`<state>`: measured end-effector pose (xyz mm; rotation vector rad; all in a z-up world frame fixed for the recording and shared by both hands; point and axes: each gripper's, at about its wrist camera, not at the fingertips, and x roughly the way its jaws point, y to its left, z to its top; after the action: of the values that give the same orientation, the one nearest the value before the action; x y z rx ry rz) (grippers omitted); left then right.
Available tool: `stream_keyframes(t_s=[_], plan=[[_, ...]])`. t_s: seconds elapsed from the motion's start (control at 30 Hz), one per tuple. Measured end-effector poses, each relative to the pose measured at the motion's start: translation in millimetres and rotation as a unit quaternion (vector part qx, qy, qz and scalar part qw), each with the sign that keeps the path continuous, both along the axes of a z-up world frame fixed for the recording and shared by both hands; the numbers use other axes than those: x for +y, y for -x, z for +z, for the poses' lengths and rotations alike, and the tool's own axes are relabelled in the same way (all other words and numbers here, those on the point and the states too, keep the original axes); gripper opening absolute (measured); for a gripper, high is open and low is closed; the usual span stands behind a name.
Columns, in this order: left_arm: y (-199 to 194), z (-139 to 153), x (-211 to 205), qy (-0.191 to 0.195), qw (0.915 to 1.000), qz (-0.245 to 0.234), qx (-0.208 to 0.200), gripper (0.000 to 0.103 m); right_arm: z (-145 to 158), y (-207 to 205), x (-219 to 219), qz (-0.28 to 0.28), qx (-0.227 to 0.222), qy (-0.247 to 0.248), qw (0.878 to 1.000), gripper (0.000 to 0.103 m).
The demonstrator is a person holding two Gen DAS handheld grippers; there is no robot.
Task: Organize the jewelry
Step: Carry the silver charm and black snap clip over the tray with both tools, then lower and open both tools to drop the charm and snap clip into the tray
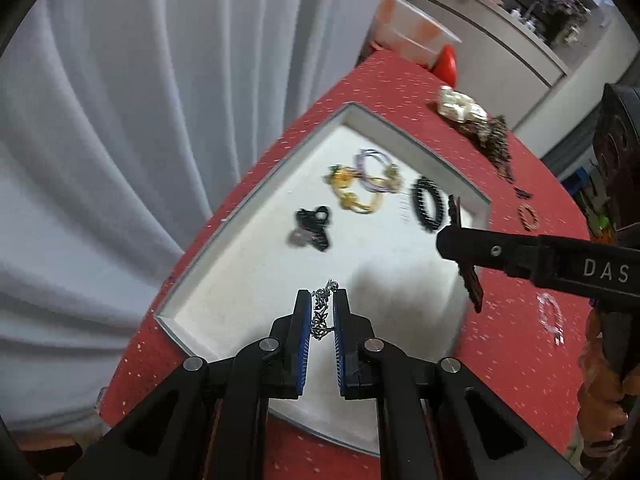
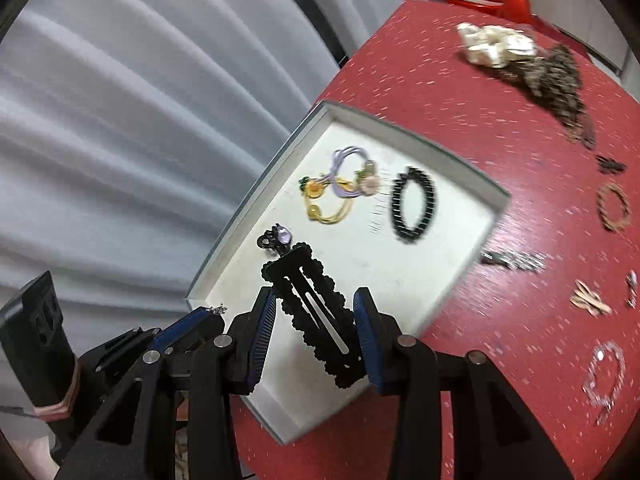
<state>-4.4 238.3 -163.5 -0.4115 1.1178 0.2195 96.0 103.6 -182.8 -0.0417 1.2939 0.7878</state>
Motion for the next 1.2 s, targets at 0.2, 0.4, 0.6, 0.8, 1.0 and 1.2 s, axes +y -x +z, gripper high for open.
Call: stream_keyframes(t_s=[0.2,0.4,0.6,0.8,1.0,1.2], plan=[[-6,-24,16,0.002,0.9997,0.020,0.013,0.012,-25,-7,37,0.005,0.004,0.024,1.000,0.043],[-13,-39,21,-0.005,0.9995,0.023,0.019,0.012,-48,-17,55,-0.012,-0.001,0.061,0.998,0.043],[-17,-50,19,-0.007,0.9993,0.020,0.031,0.012,-66,-20,67,-0.026,0.002,0.080,0.996,0.044],[-18,-60,16,-0.008,0.9985,0.023,0.048,0.012,-66,-22,72,-0.024,-0.002,0.085,0.996,0.046],[-20,-62,13,-0.019,0.9981,0.015,0.057,0.013,-67,-25,72,-0.026,0.005,0.080,0.996,0.048],[-20,-62,13,-0.023,0.9975,0.010,0.067,0.013,-66,-28,63,-0.030,0.019,0.068,0.997,0.062]])
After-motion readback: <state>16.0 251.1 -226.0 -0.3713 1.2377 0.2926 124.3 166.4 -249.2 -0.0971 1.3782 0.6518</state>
